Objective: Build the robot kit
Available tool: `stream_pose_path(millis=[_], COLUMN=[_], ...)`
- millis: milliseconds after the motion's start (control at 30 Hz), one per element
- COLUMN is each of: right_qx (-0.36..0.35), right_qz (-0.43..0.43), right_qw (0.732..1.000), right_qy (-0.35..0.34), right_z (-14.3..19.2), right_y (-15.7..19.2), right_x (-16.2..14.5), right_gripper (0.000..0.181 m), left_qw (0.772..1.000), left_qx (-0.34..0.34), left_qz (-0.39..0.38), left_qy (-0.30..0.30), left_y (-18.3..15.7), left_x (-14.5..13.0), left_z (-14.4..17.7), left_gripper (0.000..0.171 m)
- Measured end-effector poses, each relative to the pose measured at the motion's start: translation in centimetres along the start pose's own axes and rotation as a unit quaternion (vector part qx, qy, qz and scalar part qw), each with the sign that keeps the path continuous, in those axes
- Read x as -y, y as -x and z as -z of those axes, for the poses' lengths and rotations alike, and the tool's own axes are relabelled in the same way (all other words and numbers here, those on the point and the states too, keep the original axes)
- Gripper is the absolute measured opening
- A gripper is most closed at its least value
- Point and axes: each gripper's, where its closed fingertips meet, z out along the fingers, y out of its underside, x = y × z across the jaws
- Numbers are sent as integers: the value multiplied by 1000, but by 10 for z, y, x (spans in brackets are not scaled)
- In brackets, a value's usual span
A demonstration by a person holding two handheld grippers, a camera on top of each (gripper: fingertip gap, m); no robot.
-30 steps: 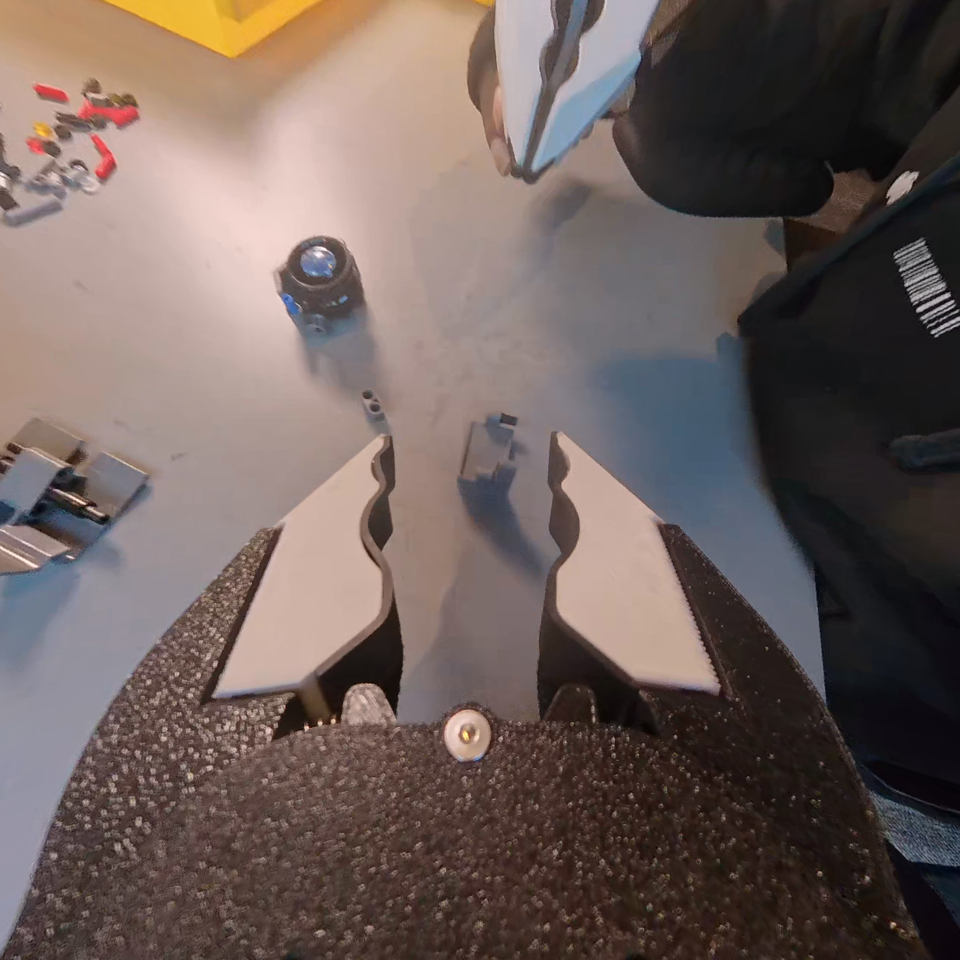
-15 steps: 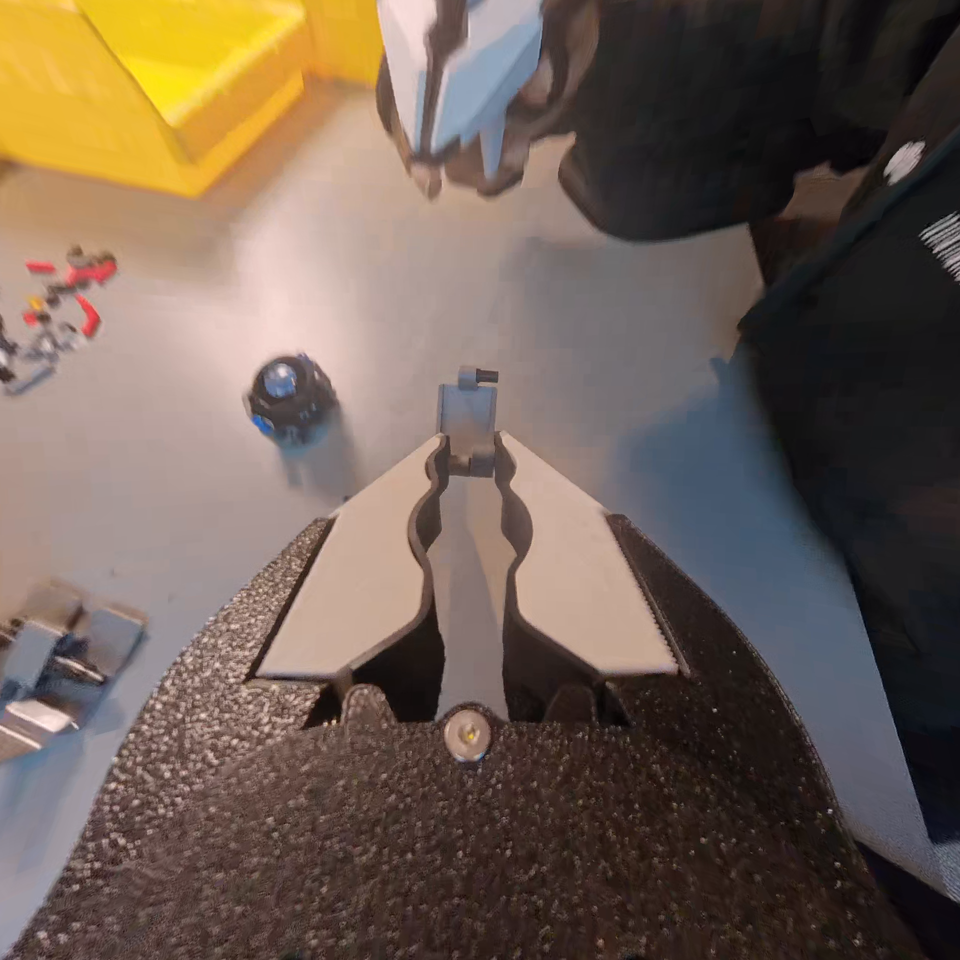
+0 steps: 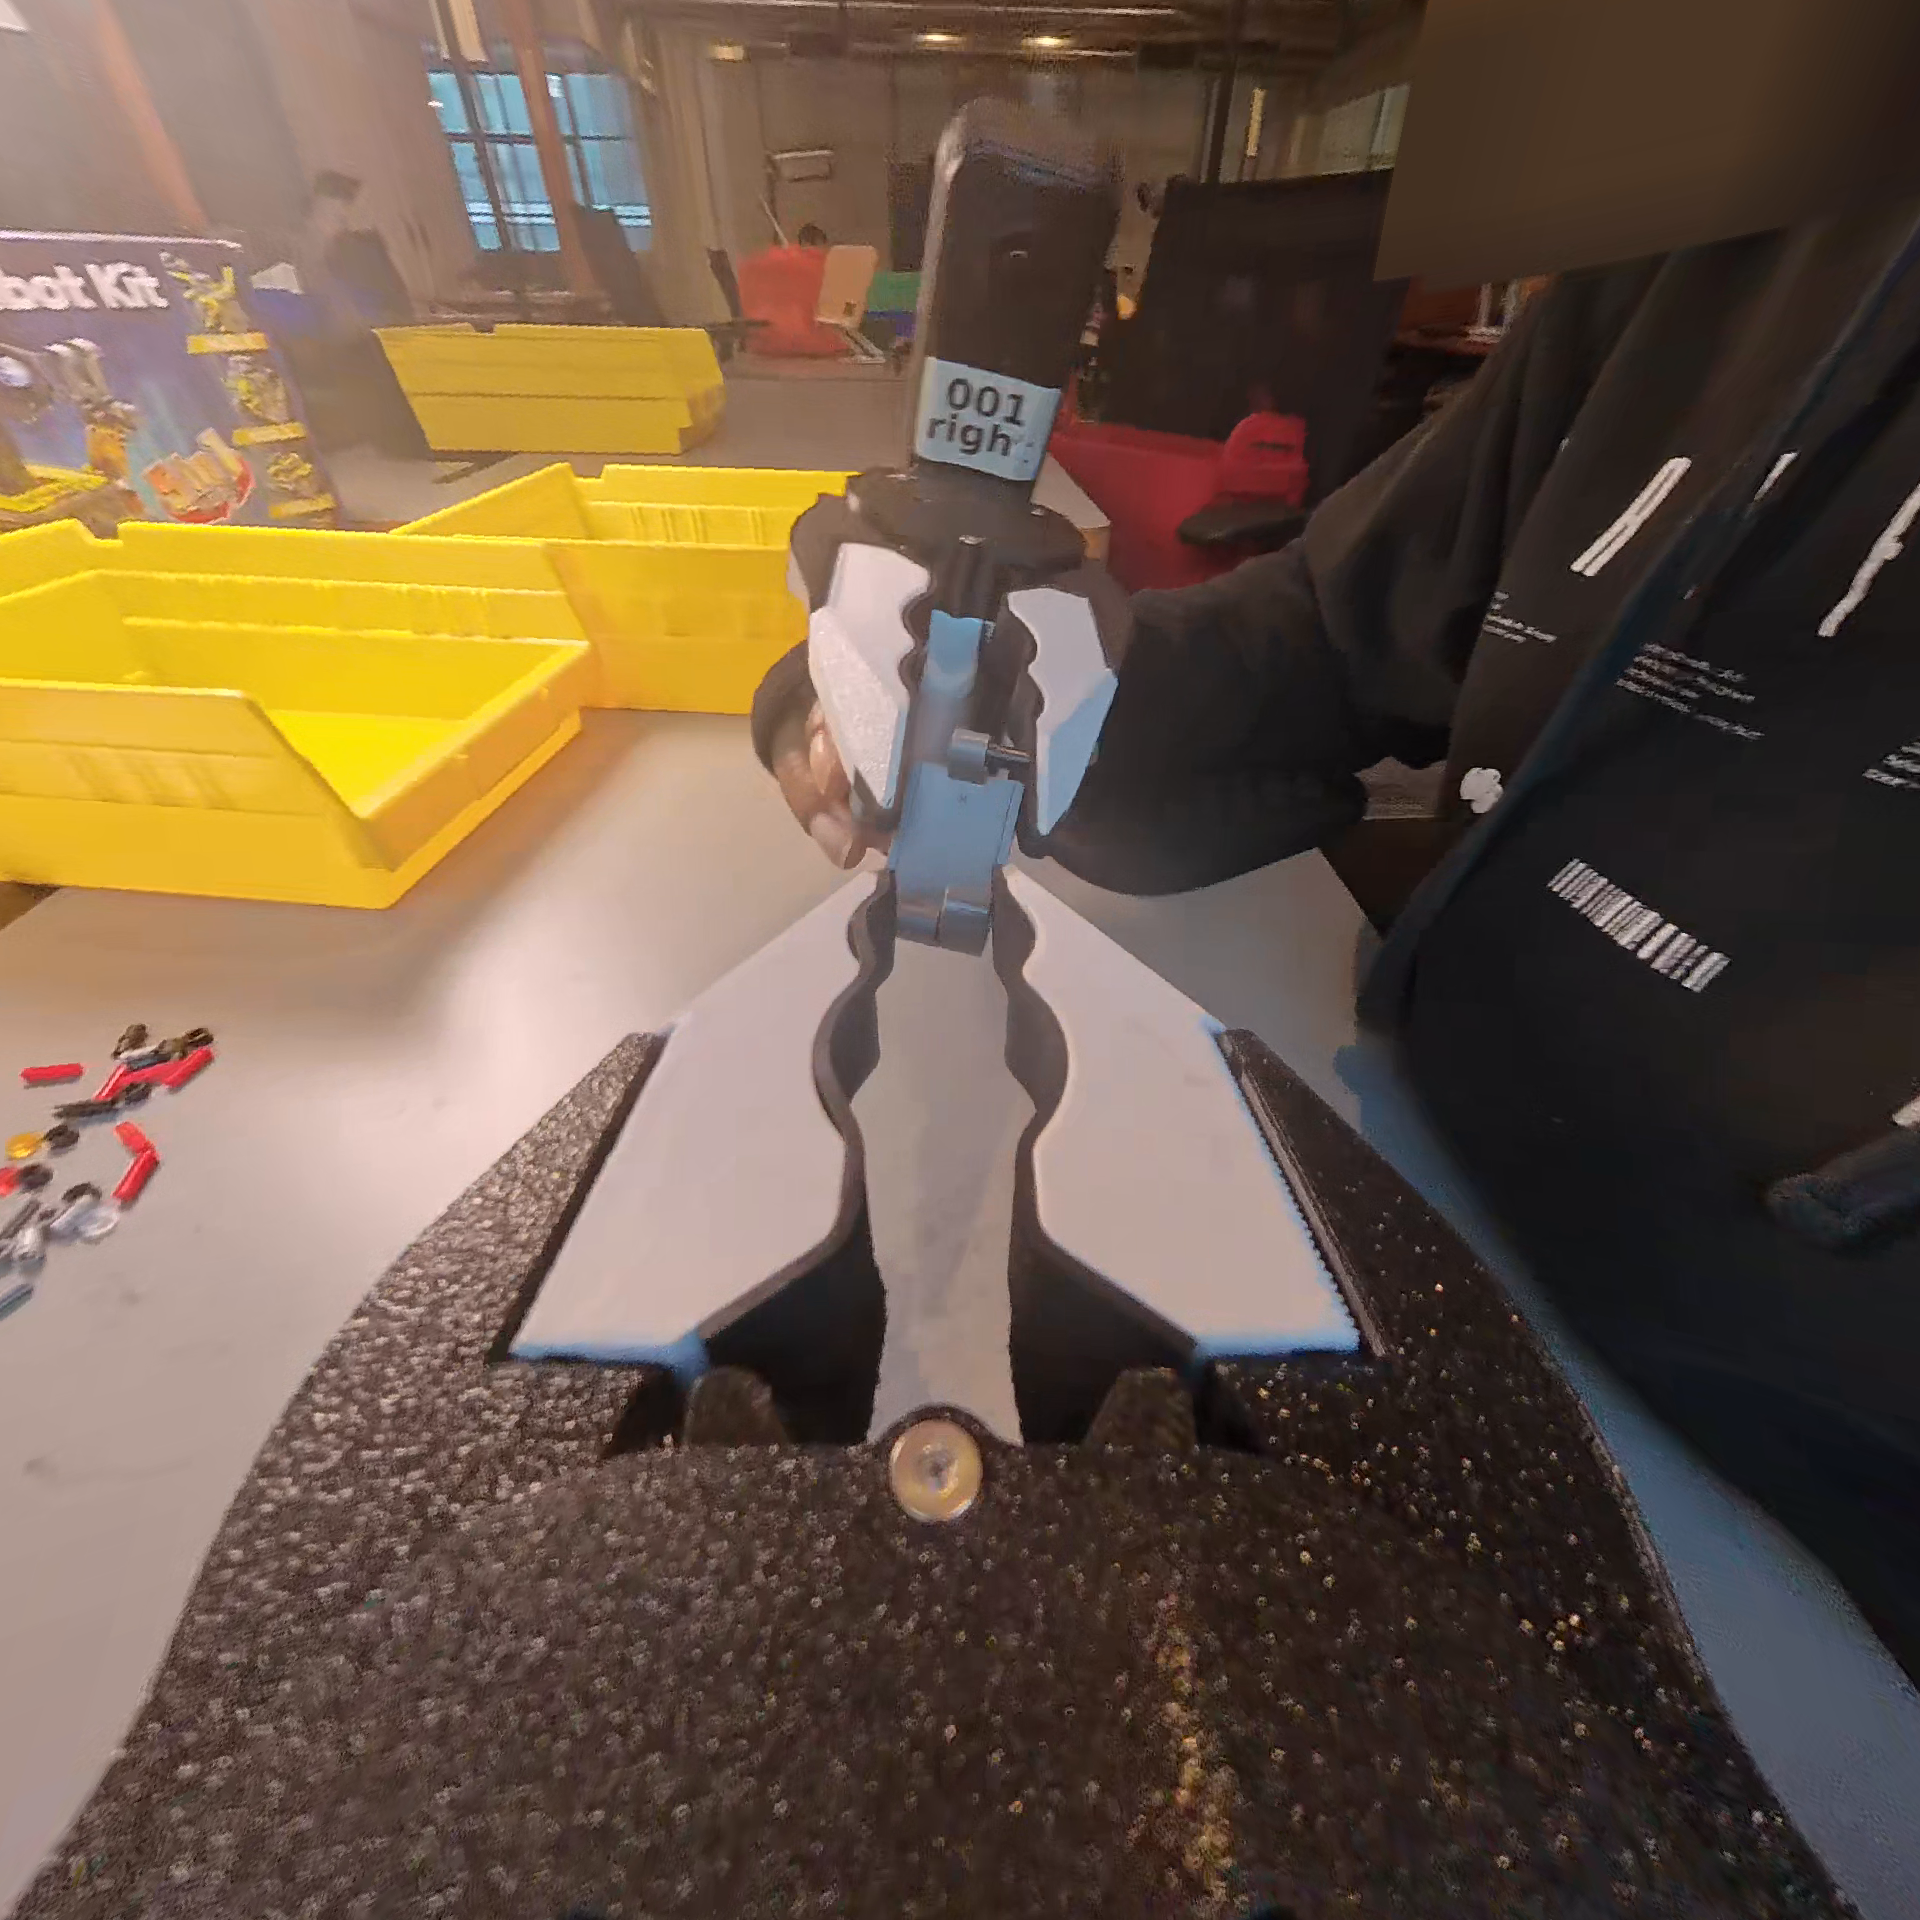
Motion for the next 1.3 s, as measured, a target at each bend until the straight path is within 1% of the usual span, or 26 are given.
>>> stream_pose_path(millis=[67,100,167,233,267,333,400,433,533,600,667,733,800,933,1000,1100,1133,1167,1233,1267,1300], right_qx=[-39,-63,-99,-126,-147,-162,-178,-187,-200,-192,-160,-135,-110,-106,-113,-118,-113,-106,-87,-73,-64], right_qz=[24,40,73,94,104,132,169,188,228,252,265,255,227,193,193,210,217,223,215,203,195], right_qw=[999,997,992,987,983,977,968,962,950,945,946,952,963,970,969,965,964,963,966,969,970], right_qy=[12,22,30,31,33,43,59,64,76,85,95,96,100,101,104,101,102,105,112,121,130], right_z=[-2,-2,-2,-4,-5,-10,-16,-18,-20,-22,-26,-28,-27,-19,-20,-27,-30,-32,-34,-33,-32], right_y=[-9,-16,-24,-28,-32,-31,-29,-29,-28,-24,-15,-9,-6,-13,-16,-14,-11,-9,-3,-1,0], right_x=[-5,-8,-11,-9,-8,-9,-12,-13,-17,-22,-28,-32,-36,-37,-39,-35,-35,-36,-39,-42,-44], right_gripper=[25,25,25,25,25,25,25,25,25,25,23,24,25,25,25,31,26,13,4,2,2], left_qw=[999,999,996,991,988,983,981,979,977,980,982,984,983,976,972,968,968,967,966,967,968], left_qx=[30,42,66,84,82,84,79,78,76,81,78,67,64,68,61,36,27,20,14,16,32], left_qz=[14,31,67,106,128,160,174,183,197,179,169,166,171,206,228,248,251,255,258,255,249], left_qy=[-9,-11,-6,-20,-30,-35,-38,-40,-28,-9,-4,8,17,14,10,11,9,6,10,16,26], left_y=[10,15,25,34,36,39,39,40,41,40,40,38,38,44,44,37,34,32,30,30,33], left_x=[-3,-5,-12,-13,-12,-12,-12,-13,-19,-24,-25,-29,-34,-36,-37,-40,-40,-38,-39,-41,-44], left_z=[6,10,18,22,21,17,13,13,14,15,18,20,22,26,25,16,12,10,8,8,11], left_gripper=[21,27,29,28,28,25,20,14,11,11,9,8,6,6,7,6,6,7,7,7,14])
